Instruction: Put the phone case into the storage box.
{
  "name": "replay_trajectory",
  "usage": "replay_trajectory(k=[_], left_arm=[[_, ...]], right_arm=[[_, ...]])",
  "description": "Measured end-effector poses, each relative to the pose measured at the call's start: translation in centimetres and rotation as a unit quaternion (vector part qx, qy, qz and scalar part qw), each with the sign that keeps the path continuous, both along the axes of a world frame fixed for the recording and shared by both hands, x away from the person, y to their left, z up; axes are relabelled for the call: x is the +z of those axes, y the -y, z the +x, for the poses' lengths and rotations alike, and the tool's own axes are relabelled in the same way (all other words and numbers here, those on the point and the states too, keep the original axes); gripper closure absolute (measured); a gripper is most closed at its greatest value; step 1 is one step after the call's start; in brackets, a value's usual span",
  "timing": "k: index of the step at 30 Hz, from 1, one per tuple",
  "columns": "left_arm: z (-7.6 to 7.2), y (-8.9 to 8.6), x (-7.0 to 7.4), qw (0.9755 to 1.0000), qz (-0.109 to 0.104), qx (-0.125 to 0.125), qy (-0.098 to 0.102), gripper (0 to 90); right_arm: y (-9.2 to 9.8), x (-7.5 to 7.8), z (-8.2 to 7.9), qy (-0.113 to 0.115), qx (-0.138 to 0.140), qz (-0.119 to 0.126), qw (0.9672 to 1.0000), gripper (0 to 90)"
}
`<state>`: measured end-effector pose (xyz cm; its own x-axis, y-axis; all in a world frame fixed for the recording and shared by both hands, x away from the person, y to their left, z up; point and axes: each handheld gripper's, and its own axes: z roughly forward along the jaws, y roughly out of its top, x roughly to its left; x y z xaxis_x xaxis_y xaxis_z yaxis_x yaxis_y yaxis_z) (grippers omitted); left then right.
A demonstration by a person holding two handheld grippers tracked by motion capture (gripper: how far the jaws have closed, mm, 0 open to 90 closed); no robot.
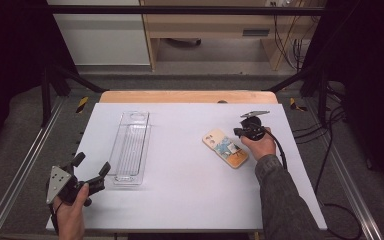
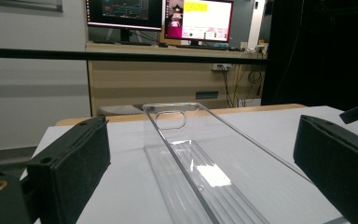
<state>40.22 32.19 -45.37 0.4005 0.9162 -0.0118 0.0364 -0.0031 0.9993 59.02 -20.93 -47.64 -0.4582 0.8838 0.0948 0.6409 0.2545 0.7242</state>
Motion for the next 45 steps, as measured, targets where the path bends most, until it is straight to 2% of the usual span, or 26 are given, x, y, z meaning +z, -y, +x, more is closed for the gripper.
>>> replay_trajectory(k=[12, 26, 35, 45], left_arm=[[0.0, 0.1, 0.0, 1.0, 0.004, -0.002, -0.003, 3.6], [0.1, 0.0, -0.1, 1.0, 0.005, -0.001, -0.004, 3.6], [0.0, 0.1, -0.1, 1.0, 0.005, -0.002, -0.005, 3.6], [0.0, 0.2, -0.2, 0.9999, 0.009, -0.004, -0.009, 3.6]], right_arm=[[-0.9, -1.9, 0.5, -0.027, 0.019, -0.015, 0.9993, 90.0], [-1.1, -2.4, 0.5, -0.035, 0.028, -0.009, 0.9989, 90.0], [-2.2, -2.4, -1.2, -0.032, 0.057, -0.005, 0.9979, 90.0], [-4.0, -2.2, -3.6, -0.031, 0.095, -0.002, 0.995, 90.0]])
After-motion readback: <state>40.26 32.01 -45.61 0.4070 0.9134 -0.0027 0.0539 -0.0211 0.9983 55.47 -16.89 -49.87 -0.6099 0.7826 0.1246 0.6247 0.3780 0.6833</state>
